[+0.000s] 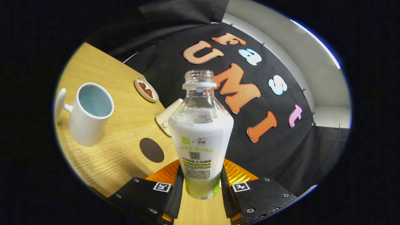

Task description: Take the bottle from table, then pour the juice into the cup, finally place the bottle on the coaster

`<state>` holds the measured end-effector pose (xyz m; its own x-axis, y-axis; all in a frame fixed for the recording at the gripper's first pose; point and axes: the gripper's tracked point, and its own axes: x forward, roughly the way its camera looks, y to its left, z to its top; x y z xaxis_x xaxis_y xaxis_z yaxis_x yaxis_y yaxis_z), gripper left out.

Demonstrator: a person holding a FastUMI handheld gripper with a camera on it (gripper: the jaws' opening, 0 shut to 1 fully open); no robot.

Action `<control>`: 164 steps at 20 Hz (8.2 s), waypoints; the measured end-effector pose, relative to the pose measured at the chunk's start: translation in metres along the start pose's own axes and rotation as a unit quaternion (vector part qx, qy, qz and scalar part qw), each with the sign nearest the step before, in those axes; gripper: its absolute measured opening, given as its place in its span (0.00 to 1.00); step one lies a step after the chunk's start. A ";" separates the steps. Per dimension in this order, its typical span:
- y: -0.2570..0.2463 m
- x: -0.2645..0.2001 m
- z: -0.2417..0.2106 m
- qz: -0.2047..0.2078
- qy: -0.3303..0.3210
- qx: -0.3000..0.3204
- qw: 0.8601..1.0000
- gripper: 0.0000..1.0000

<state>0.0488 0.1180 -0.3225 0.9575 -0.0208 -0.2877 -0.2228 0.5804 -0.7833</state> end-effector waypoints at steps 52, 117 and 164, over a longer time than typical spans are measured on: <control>0.017 0.012 0.046 -0.058 -0.102 -0.386 0.915 0.55; 0.048 0.019 0.075 -0.004 -0.151 -0.451 0.880 0.55; 0.106 0.144 0.011 0.198 0.108 0.422 0.878 0.63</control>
<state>0.1654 0.1851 -0.4407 0.7588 0.2178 -0.6138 -0.2280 0.9716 0.0630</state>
